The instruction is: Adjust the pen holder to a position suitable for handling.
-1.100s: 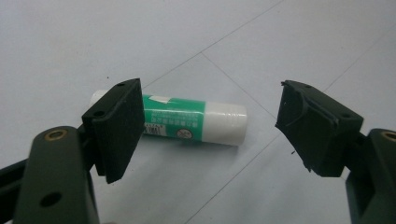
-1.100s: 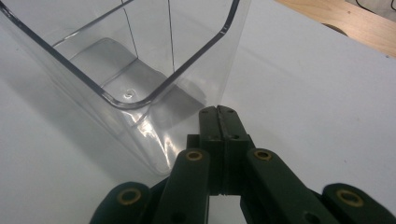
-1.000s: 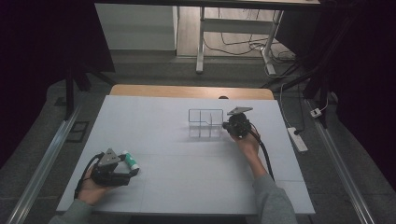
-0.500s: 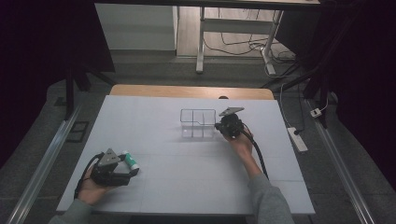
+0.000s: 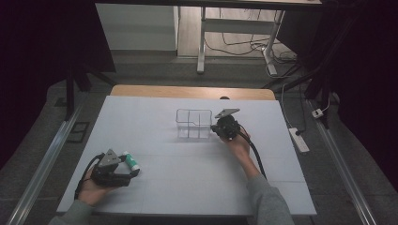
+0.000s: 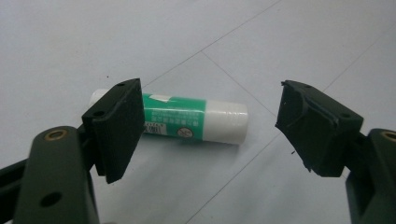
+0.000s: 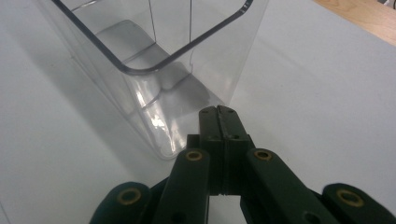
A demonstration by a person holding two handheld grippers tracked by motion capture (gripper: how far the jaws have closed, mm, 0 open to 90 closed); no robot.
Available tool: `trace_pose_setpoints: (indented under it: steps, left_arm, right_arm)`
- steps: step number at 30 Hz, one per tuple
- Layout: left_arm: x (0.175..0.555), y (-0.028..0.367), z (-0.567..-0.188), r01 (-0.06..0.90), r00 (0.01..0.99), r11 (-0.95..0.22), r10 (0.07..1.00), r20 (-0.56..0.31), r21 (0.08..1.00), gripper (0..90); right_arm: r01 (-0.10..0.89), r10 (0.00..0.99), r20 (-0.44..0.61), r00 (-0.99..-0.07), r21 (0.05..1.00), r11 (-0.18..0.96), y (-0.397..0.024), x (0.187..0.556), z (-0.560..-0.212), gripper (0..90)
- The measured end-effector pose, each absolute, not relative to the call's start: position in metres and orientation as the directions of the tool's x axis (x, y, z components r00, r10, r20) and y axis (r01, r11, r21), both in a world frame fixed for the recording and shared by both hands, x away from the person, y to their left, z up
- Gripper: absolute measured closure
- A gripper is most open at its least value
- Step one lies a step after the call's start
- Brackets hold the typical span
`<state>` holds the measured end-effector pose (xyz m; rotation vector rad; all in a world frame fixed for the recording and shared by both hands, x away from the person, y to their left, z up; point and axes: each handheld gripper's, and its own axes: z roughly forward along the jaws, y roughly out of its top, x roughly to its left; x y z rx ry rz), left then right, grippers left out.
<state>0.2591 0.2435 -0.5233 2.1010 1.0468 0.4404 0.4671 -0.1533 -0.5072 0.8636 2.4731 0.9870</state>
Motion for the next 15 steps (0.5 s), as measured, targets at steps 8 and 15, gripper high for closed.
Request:
trace_pose_setpoints:
  steps: [8, 15]
  left_arm:
    - [0.258, 0.246, -0.522, 0.540, 0.603, -0.390, 0.797, -0.020, 0.746, 23.0]
    - [0.259, 0.245, -0.522, 0.539, 0.604, -0.389, 0.797, -0.021, 0.747, 23.0]
  right_arm:
    - [0.410, 0.660, -0.065, -0.749, 0.737, 0.537, -0.164, 0.462, -0.501, 89.0]
    - [0.411, 0.667, -0.065, -0.742, 0.741, 0.531, -0.178, 0.449, -0.499, 88.9]
